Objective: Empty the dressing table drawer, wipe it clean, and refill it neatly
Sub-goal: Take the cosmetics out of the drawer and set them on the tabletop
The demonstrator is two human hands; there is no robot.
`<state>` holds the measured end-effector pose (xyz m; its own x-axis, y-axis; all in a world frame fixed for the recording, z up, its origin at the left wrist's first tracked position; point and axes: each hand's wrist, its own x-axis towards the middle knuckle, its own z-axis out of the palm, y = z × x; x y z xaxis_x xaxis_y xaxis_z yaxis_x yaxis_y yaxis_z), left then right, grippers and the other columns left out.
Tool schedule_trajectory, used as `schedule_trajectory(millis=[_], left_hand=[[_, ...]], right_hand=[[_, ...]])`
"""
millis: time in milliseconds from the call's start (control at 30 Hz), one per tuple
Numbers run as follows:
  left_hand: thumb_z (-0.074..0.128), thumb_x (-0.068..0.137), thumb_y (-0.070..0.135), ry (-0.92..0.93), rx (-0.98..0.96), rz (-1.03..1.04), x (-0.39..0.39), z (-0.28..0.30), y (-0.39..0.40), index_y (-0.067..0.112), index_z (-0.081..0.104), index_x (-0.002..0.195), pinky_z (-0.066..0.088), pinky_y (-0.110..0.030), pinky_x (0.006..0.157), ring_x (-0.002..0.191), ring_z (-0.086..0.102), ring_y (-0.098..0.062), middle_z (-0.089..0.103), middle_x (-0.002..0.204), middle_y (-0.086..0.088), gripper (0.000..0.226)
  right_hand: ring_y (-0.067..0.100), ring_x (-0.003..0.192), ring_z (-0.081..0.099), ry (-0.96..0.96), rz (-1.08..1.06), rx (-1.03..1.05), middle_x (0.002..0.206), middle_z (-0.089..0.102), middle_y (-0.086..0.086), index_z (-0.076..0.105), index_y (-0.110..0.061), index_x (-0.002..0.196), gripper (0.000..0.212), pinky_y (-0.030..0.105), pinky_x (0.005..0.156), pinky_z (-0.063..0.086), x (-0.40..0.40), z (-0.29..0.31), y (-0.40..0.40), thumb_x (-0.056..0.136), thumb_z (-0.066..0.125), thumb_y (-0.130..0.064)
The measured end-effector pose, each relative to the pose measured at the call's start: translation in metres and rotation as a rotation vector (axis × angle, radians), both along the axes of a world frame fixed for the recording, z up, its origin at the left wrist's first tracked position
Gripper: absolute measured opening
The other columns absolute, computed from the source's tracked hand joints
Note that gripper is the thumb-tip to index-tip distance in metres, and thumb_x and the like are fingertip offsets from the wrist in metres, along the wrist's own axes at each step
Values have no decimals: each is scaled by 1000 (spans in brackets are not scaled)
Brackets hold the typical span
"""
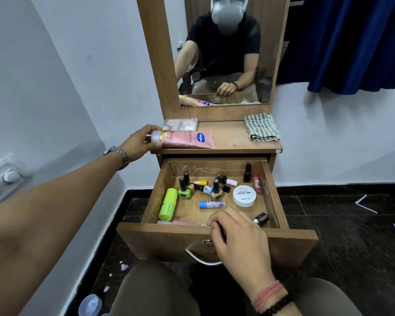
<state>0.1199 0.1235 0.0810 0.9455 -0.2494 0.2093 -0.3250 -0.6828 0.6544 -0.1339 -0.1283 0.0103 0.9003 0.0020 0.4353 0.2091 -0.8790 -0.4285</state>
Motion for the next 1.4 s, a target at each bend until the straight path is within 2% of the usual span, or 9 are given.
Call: schedule_trajectory(millis=[100,300,500,700,767,867,1000,1167,1400], left_hand=[[64,90,12,10,-54,-4,-5,-4,-5,16,46,131,48,-15,72,106,56,-16,53,125,-1,45],[60,92,15,23,-61,36,-5,-8,-5,17,42,136,49,-35,92,115,51,-21,48,130,-2,48],[55,95,17,38,-55,79,-2,-10,0,19,34,144,44,-36,99,127,46,-25,38,146,-5,54],[58,94,17,17,-70,201,-7,-17,3,19,25,148,42,-30,92,129,44,-26,32,151,-5,64],[57,94,19,-19,-73,260,-16,-18,6,18,27,147,42,-32,92,128,46,-24,35,149,-5,61],[56,95,17,-153,-40,291,-38,-19,14,17,44,136,45,-30,86,114,55,-23,49,134,-6,43],[55,93,9,-232,-4,169,-81,-15,17,19,60,115,43,-25,82,97,58,-16,59,117,-1,25],[57,91,2,-241,119,-40,-123,-25,-1,13,66,107,46,-17,81,96,59,-13,62,108,0,21],[62,87,5,-190,320,-271,-131,-31,-50,16,65,107,51,-28,85,92,60,-10,62,105,2,24]], right_hand=[[2,73,50,4,2,0,78,54,-16,55,-32,79,16,16,61,32,0,0,0,85,40,-35],[2,74,50,19,17,-2,80,54,-16,54,-32,80,14,19,60,40,-2,1,0,86,42,-34],[1,74,50,21,17,-1,80,53,-18,54,-34,79,16,17,61,39,-1,1,1,86,39,-36],[2,75,50,22,25,-7,81,55,-17,55,-33,80,11,18,62,39,-1,0,-1,87,47,-32],[3,76,51,30,29,-5,81,55,-16,55,-33,80,12,19,62,41,-1,0,-1,87,45,-32],[3,79,52,37,28,-6,83,55,-16,55,-33,82,16,20,63,42,-1,-1,-2,88,41,-34],[1,86,53,51,39,-14,87,57,-15,56,-32,85,13,16,65,37,-2,0,-3,91,45,-33],[1,84,52,42,22,-6,86,56,-17,56,-34,86,11,15,68,27,-4,1,-2,91,47,-32],[1,83,52,25,24,-4,86,55,-16,57,-33,86,12,13,70,28,-7,1,-3,91,46,-32]])
